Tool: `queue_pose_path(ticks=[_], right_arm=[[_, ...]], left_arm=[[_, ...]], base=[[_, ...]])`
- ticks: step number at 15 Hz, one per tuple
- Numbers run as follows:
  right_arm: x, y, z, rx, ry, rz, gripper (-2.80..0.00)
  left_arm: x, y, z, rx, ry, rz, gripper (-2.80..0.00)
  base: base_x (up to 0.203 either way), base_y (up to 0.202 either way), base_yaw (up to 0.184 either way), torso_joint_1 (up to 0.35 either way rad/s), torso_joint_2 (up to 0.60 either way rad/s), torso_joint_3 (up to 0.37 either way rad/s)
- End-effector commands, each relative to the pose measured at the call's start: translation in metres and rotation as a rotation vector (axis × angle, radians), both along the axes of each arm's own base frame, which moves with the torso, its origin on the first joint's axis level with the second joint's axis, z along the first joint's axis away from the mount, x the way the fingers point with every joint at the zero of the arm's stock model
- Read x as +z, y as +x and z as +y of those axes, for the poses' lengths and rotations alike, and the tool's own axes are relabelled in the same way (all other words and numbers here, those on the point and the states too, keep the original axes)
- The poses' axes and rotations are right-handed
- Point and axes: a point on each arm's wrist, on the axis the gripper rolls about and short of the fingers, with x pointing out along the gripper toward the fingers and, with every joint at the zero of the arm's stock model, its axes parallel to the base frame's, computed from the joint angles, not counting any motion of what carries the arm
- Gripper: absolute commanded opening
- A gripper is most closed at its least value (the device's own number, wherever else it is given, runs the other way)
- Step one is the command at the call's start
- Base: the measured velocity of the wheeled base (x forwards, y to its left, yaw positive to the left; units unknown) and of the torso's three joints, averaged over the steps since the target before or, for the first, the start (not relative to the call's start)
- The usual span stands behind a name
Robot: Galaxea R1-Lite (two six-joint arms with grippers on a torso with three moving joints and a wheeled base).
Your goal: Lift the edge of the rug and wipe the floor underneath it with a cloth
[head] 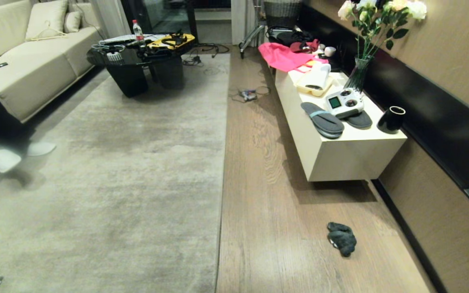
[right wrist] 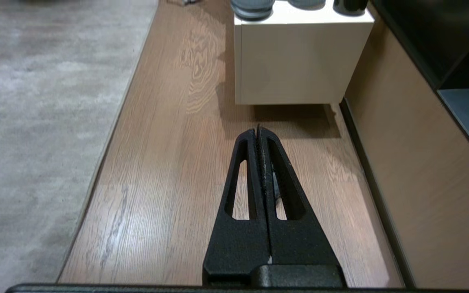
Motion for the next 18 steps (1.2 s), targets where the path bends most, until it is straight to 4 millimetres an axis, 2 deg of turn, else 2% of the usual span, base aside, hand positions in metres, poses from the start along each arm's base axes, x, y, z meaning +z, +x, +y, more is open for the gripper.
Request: queue_pose_path(ticks=[1,6,18], right_arm=[[0.0001,0.0001,0.0000,0.001,0.000,0.001,-2.80],[0.0001,0.0001,0.0000,-0.001,0.000,0.001,-2.80],[0.0001,0.0001,0.0000,0.000,0.000,0.001,-2.80]], left_arm=[[0.0001,0.0001,0.0000,0.001,-0.001,0.001,-2.80],[0.0001,0.0001,0.0000,0.001,-0.001,0.001,-2.80],[0.0002,0.0001,0.0000,0.001,-0.002,-0.001,-2.80]], base=[[0.000,0.000,0.000,0.007,0.00,0.199],[0.000,0.000,0.000,0.003,0.00,0.205],[0.000,0.000,0.000,0.002,0.00,0.023]])
